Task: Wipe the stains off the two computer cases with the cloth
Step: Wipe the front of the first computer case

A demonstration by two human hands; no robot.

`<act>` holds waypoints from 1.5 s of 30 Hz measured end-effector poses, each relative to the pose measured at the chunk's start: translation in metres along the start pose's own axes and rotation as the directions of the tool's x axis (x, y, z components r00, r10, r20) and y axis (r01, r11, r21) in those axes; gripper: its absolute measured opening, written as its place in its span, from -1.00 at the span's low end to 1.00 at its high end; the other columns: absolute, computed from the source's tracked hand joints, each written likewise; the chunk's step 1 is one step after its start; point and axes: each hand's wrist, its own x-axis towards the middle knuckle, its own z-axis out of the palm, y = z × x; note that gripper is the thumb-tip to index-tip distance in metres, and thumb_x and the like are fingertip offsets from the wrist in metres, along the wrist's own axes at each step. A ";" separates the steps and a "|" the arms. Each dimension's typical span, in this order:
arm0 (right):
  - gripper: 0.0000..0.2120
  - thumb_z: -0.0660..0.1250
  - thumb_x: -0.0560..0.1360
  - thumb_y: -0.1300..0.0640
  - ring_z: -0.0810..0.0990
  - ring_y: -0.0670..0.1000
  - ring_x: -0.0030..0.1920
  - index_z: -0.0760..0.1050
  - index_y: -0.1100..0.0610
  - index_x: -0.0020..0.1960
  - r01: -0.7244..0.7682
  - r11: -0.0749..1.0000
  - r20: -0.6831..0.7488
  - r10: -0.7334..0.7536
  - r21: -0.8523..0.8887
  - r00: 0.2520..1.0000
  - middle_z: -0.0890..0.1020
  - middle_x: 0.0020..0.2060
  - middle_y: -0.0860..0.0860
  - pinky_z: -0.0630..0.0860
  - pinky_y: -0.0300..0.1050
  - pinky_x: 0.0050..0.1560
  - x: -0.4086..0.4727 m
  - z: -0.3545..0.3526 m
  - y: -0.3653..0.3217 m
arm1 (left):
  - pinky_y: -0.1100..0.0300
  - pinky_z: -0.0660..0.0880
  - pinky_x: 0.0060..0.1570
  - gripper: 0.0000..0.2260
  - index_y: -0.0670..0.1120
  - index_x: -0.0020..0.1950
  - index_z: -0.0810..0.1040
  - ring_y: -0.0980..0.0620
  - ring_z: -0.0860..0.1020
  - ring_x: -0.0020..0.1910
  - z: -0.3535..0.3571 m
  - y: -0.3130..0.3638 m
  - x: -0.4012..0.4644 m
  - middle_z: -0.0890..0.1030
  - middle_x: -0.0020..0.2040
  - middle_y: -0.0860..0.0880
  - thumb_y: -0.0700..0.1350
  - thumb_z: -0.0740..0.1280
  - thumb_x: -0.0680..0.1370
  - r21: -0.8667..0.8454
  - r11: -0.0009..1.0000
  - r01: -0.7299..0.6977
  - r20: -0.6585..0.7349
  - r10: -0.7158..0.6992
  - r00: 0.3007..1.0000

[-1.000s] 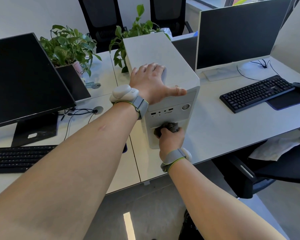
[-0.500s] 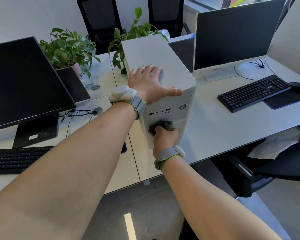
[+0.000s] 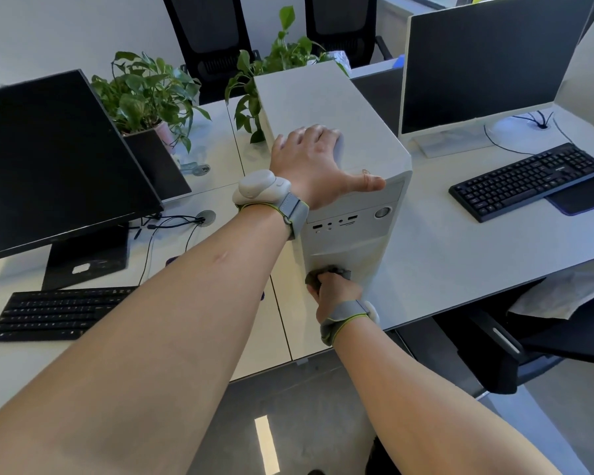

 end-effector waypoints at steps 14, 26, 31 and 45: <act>-0.53 0.34 0.58 0.29 0.64 0.08 0.03 0.36 0.22 0.47 -0.029 0.998 0.147 0.020 0.058 0.989 0.57 0.30 0.10 0.63 -0.05 0.15 -0.018 0.011 -0.016 | -0.16 0.01 0.58 0.08 0.08 0.60 0.26 -0.05 0.15 0.61 0.000 0.000 0.000 0.25 0.61 0.04 0.71 0.06 0.25 -0.005 1.000 0.003 0.018 -0.003 1.000; -0.95 0.32 0.50 0.22 0.58 0.14 -0.11 0.46 0.12 -0.06 0.446 0.881 -0.015 -0.453 -0.158 0.891 0.58 -0.08 0.12 0.60 0.04 -0.15 -0.019 -0.057 -0.067 | -0.15 0.04 0.57 0.10 0.07 0.60 0.25 -0.06 0.17 0.60 0.002 0.000 0.002 0.25 0.62 0.03 0.72 0.03 0.24 0.014 1.000 0.007 0.011 -0.007 1.000; -0.89 0.34 0.44 0.22 0.57 0.08 -0.19 0.53 0.12 -0.03 0.603 0.755 0.035 -0.616 -0.258 0.787 0.60 -0.19 0.03 0.63 0.05 -0.12 0.002 -0.048 -0.087 | -0.17 0.07 0.56 0.08 0.09 0.56 0.29 -0.07 0.20 0.57 0.001 0.002 0.003 0.28 0.59 0.04 0.73 0.01 0.22 0.043 0.999 0.010 0.019 -0.011 1.000; -0.66 0.32 0.36 0.35 0.66 0.13 -0.07 0.55 -0.08 -0.07 0.537 0.791 0.128 -0.524 -0.294 0.842 0.66 -0.14 0.04 0.68 0.12 -0.02 0.027 -0.064 -0.101 | -0.25 0.04 0.52 0.03 -0.17 0.54 0.24 -0.23 0.22 0.51 -0.008 0.061 0.023 0.30 0.49 -0.23 0.64 -0.09 0.42 0.141 0.946 0.291 0.156 -0.311 0.937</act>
